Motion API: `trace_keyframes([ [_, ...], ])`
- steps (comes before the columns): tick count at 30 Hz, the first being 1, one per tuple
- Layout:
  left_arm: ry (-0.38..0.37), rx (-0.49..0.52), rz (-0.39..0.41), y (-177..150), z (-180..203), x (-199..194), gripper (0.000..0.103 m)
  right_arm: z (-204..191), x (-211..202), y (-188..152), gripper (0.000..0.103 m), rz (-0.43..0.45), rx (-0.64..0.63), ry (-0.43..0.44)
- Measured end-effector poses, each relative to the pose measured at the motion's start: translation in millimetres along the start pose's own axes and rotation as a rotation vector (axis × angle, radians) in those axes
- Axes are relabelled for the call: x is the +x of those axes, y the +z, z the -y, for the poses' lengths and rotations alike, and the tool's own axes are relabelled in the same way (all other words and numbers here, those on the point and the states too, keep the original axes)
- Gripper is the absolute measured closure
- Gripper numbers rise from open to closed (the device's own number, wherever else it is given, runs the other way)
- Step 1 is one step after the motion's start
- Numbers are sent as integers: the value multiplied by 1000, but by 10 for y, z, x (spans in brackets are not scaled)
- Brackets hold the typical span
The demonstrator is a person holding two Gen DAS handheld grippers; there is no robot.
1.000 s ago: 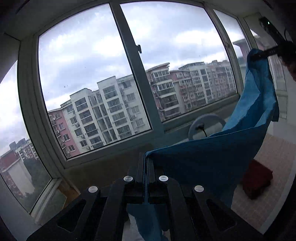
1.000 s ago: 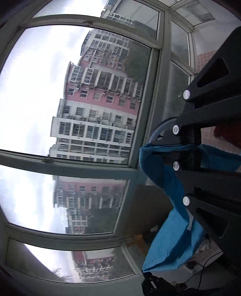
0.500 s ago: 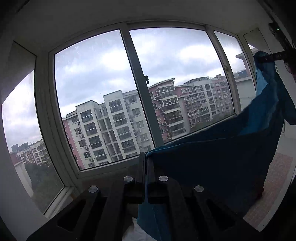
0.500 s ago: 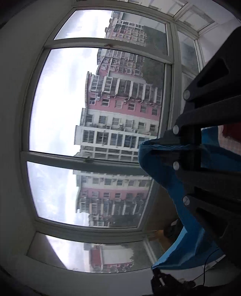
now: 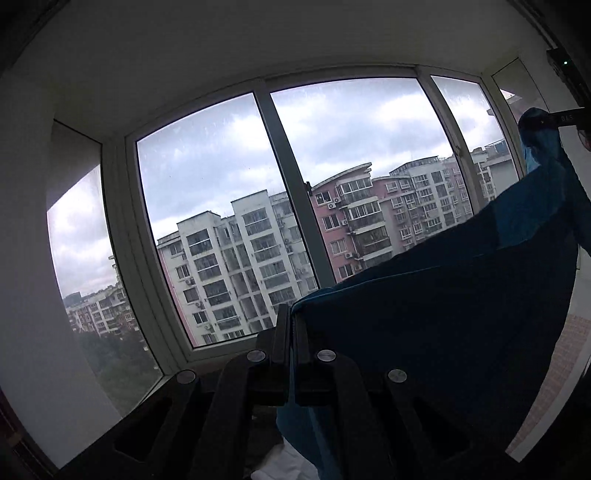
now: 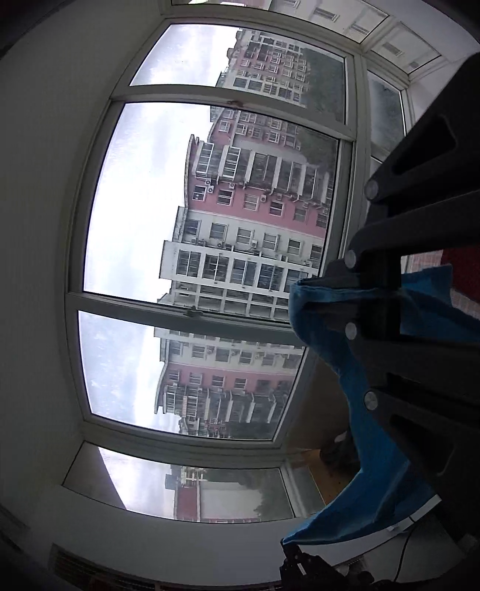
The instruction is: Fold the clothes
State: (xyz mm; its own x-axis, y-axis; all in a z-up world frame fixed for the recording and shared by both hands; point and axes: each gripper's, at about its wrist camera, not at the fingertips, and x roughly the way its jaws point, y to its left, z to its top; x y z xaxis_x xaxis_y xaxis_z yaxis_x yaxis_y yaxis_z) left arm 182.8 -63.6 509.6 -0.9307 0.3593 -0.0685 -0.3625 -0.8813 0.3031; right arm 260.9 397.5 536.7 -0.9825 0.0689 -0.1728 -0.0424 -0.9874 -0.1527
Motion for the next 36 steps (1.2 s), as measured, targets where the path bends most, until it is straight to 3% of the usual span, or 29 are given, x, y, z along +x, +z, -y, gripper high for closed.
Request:
trace_keyframes([
  [5,-2,53,-37,-117,19,283,103,67,614,-229,102,-67,12,11],
  [8,-33,78,-100,-387,118,781,103,54,1280,-529,102,-143,6,19],
  [19,-140,168,-458,-2123,612,3690,103,-68,4302,-2023,102,-437,33,-25],
  [24,-180,208,-616,-3109,891,4628,103,-279,5418,-2768,102,-563,-7,-40],
  [30,-225,224,-770,-4044,1209,5442,103,-589,6373,-3714,102,-692,-66,-64],
  [36,-266,223,-873,-4631,1405,5922,103,-731,6843,-4326,101,-822,-99,-103],
])
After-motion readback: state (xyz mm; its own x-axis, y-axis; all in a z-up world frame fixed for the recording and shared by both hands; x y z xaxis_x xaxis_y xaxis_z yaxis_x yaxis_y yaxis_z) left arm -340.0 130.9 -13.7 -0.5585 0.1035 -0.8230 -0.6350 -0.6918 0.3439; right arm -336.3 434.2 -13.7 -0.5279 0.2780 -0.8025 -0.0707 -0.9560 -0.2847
